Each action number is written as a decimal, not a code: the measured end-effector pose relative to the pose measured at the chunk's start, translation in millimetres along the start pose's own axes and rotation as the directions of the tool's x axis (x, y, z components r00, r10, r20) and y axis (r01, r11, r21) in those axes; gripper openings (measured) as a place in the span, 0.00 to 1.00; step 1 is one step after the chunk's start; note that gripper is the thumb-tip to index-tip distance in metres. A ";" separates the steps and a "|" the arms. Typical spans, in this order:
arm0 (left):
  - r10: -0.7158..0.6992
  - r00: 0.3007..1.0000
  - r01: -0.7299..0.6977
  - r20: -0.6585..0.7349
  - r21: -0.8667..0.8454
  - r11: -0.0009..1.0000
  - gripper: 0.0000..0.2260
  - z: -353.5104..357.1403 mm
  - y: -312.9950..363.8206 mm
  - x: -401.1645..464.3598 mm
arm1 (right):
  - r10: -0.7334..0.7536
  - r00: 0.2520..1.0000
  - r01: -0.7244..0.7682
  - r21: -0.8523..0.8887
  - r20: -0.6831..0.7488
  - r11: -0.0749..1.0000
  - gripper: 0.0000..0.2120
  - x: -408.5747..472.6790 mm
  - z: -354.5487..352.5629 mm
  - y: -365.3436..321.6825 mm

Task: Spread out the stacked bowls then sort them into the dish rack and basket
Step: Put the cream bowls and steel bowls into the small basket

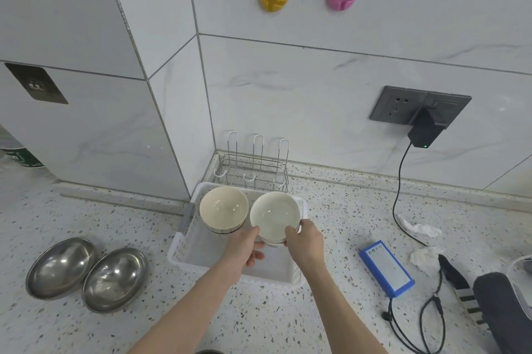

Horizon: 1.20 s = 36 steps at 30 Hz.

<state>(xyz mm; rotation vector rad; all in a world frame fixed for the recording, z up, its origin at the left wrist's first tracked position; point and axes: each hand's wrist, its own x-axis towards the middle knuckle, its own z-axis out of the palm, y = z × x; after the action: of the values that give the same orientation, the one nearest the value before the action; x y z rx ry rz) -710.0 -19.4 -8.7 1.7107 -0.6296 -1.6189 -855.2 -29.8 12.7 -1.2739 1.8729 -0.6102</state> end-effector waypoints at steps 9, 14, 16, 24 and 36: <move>0.014 1.000 -0.014 0.022 0.031 0.999 0.12 -0.4 2.3 -4.7 | -0.001 1.000 0.003 0.071 -0.026 0.997 0.20 -7.8 3.8 0.4; 0.038 0.997 -0.042 0.064 0.059 0.997 0.13 -6.7 6.4 -18.8 | 0.004 1.000 -0.002 0.060 -0.029 0.998 0.19 -12.3 5.3 -0.9; 0.065 0.995 -0.070 0.076 0.068 0.995 0.10 -14.8 8.0 -30.4 | 0.010 0.999 -0.006 0.080 -0.041 0.997 0.19 -18.2 4.3 -0.7; 0.206 0.978 -0.207 -0.030 -0.057 0.977 0.08 -102.8 -1.7 -81.0 | -0.049 0.991 0.074 0.194 -0.128 0.978 0.21 -66.8 6.3 -6.7; 0.096 0.941 -0.154 -0.324 -0.156 0.976 0.08 -264.6 -43.9 -104.9 | -0.125 0.987 0.092 0.278 0.104 0.956 0.14 -147.8 99.4 -62.1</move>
<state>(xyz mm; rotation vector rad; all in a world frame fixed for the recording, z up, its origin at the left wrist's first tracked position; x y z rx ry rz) -464.4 127.6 22.9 1.7084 -0.4128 -1.2385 -711.0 86.3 49.4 -1.2086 1.5665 -0.8016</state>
